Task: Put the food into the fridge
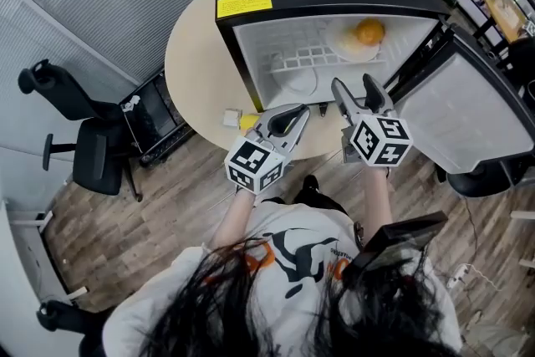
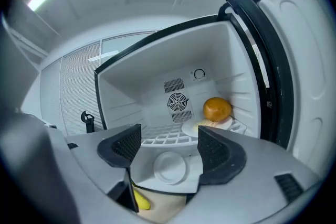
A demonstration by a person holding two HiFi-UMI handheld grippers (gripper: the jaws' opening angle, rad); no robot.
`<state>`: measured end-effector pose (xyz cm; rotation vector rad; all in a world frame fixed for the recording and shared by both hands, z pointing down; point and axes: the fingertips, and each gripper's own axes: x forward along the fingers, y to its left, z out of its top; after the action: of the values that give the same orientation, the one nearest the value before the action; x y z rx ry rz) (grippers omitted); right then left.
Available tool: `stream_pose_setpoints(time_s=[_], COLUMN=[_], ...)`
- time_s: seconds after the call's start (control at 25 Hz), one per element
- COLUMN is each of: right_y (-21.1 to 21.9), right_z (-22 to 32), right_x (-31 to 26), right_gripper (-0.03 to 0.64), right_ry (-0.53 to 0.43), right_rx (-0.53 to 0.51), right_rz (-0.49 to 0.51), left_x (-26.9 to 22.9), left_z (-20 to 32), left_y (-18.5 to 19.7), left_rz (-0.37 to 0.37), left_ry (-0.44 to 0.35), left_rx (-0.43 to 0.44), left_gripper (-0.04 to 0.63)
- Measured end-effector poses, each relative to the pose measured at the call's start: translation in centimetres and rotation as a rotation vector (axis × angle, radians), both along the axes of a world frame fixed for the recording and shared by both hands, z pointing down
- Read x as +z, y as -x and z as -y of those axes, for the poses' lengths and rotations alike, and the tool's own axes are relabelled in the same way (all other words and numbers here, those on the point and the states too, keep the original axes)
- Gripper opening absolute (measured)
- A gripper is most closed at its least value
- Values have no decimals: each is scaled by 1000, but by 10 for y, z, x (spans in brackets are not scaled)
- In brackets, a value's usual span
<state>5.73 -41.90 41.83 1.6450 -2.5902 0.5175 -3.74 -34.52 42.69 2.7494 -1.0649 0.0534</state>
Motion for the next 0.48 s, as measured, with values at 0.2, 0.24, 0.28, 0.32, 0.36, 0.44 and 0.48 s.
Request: stream_pose_setpoints(time_s=[0.2, 0.24, 0.28, 0.32, 0.36, 0.44, 0.48], right_y=[20, 23, 27, 29, 32, 37, 39], right_z=[-41, -51, -61, -71, -81, -98, -107], right_x=[-5, -3, -1, 1, 4, 9, 12], right_gripper=[347, 347, 347, 347, 347, 347, 345], right_ry=[-23, -22, -18, -13, -8, 2, 8], right_rx=[-4, -2, 0, 4, 9, 18, 22], right_rz=[16, 19, 23, 27, 31, 39, 42], left_x=[1, 3, 4, 7, 9, 15, 18], left_z=[-28, -35, -42, -50, -57, -71, -77], left_y=[17, 20, 22, 24, 25, 27, 28], left_rz=[-12, -14, -16, -18, -20, -19, -18], left_ry=[7, 11, 16, 22, 28, 41, 48], left_rx=[8, 12, 18, 25, 33, 50, 59], left_gripper=[12, 12, 12, 12, 12, 12, 12])
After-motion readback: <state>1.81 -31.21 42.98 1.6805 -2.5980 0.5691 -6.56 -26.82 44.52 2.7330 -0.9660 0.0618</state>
